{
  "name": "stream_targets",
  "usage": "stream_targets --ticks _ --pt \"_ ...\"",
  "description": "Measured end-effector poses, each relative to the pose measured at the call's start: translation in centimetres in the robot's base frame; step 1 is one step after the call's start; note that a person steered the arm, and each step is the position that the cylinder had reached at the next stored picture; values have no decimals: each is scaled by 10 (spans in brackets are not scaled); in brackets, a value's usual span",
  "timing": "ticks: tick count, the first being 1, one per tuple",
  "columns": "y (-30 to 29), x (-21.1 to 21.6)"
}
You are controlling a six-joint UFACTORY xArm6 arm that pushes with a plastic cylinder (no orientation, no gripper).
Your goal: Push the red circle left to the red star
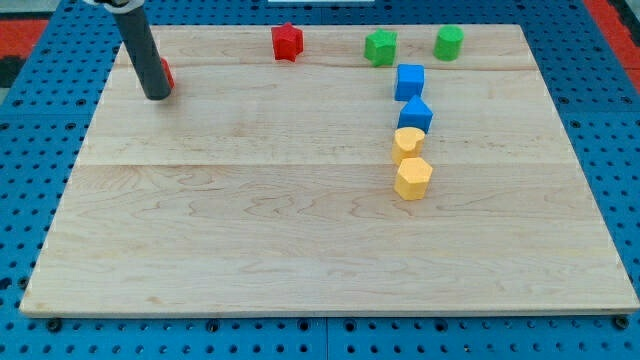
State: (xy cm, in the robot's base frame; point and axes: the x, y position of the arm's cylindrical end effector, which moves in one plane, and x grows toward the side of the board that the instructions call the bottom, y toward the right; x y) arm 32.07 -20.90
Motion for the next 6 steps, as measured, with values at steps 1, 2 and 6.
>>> stream_targets --ticks 1,2,6 --pt "-2 -1" --pt "-36 28" --pt "27 -50"
